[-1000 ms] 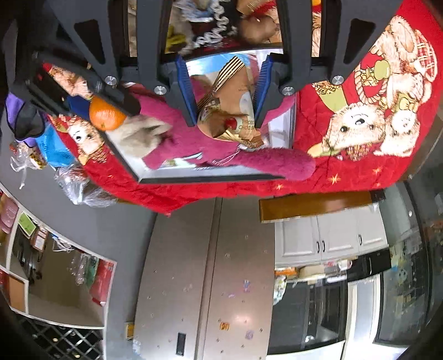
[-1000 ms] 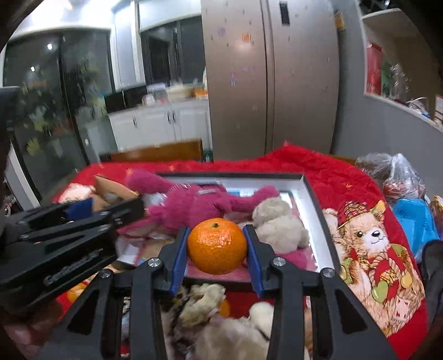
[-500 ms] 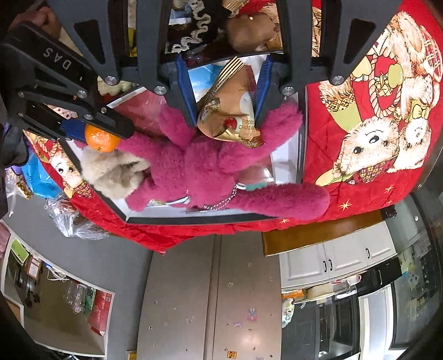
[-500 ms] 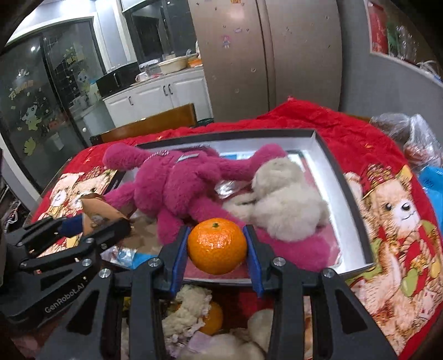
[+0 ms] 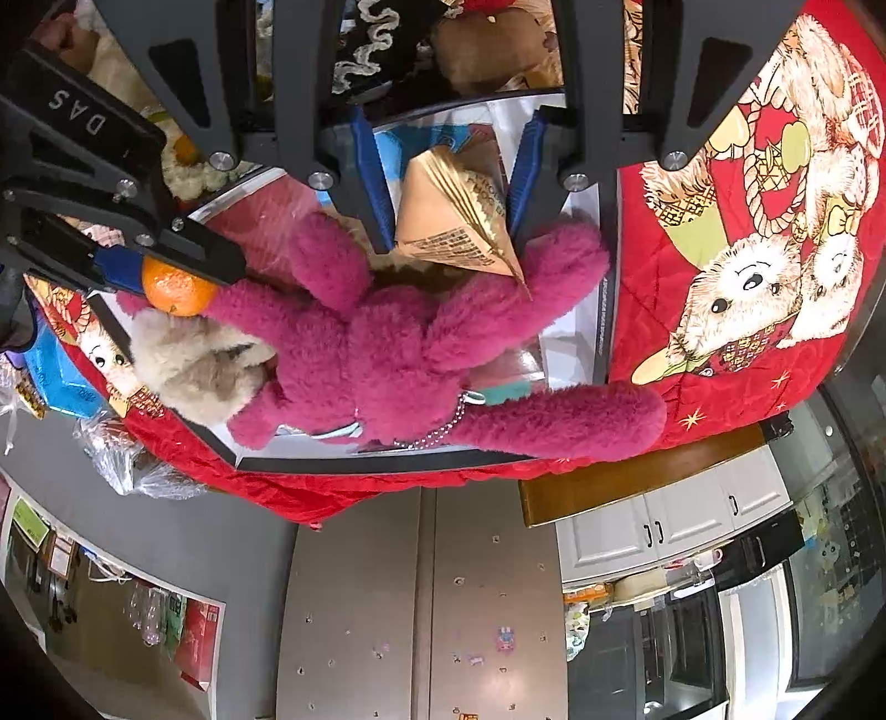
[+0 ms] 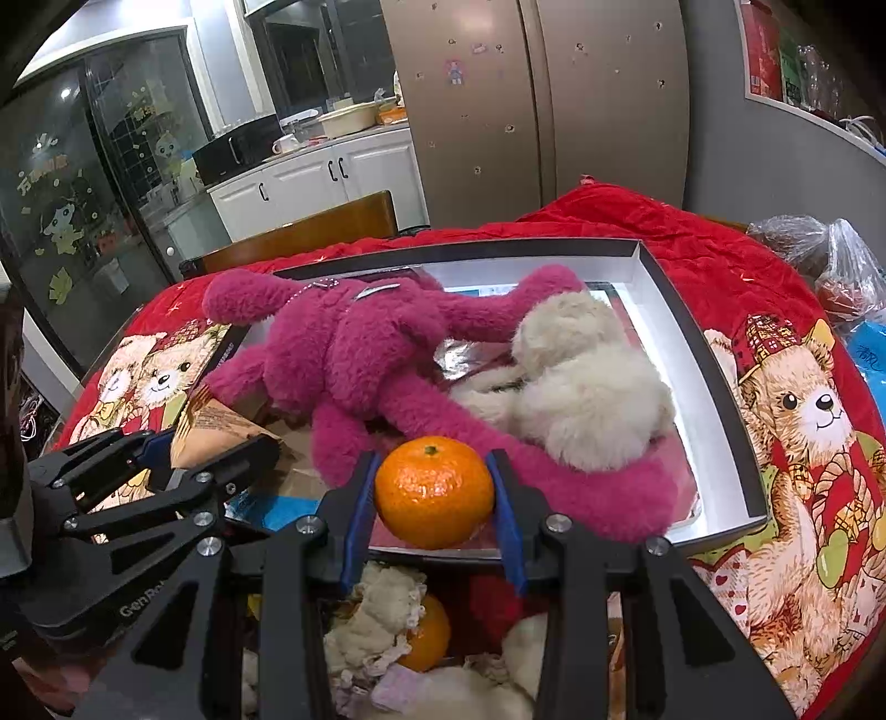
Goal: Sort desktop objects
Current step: 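Carry the snack and orange over the black box and lower them inside, then open both grippers to drop the snack and orange into the box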
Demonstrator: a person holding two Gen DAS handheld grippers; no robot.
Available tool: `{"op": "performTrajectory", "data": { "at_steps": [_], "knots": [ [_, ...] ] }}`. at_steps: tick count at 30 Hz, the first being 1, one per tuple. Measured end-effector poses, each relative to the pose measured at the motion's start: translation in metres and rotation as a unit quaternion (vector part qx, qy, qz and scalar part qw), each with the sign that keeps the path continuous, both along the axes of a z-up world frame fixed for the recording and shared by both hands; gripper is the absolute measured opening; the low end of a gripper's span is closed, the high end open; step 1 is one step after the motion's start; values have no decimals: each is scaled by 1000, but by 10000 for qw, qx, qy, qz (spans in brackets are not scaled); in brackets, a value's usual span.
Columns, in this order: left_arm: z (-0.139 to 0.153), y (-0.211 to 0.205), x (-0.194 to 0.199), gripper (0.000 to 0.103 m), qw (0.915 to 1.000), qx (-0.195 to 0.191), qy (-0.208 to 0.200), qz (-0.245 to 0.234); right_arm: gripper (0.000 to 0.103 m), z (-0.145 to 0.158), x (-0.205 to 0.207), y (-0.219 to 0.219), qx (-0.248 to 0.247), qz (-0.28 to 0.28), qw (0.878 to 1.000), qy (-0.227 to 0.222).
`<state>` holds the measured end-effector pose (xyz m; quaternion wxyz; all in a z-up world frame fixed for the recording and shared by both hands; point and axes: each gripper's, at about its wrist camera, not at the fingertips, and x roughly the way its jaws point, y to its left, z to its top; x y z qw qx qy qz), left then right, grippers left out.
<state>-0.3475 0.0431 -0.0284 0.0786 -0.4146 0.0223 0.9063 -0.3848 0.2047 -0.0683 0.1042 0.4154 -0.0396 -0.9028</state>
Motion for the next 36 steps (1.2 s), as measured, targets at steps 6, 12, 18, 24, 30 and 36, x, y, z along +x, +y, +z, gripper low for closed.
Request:
{"op": "performTrajectory", "data": {
  "at_steps": [6,12,18,24,30,36],
  "knots": [
    [0,1,1,41,10000,4,9,-8,40,-1,0,1,-26,-1,10000,-8],
    [1,0,0,40,10000,5,29,30,40,-1,0,1,-36,4,10000,1],
    [3,-1,2,49,9997,152,149,75,60,16,9,4,-83,-5,9990,442],
    [14,-1,11,70,9981,165,581,106,91,36,16,12,-231,-149,9956,891],
    [15,5,17,91,9965,278,740,-255,92,43,17,15,-374,-153,9945,968],
    [22,0,18,103,9946,126,1033,-29,92,44,18,16,-443,-134,9941,983]
  ]
}}
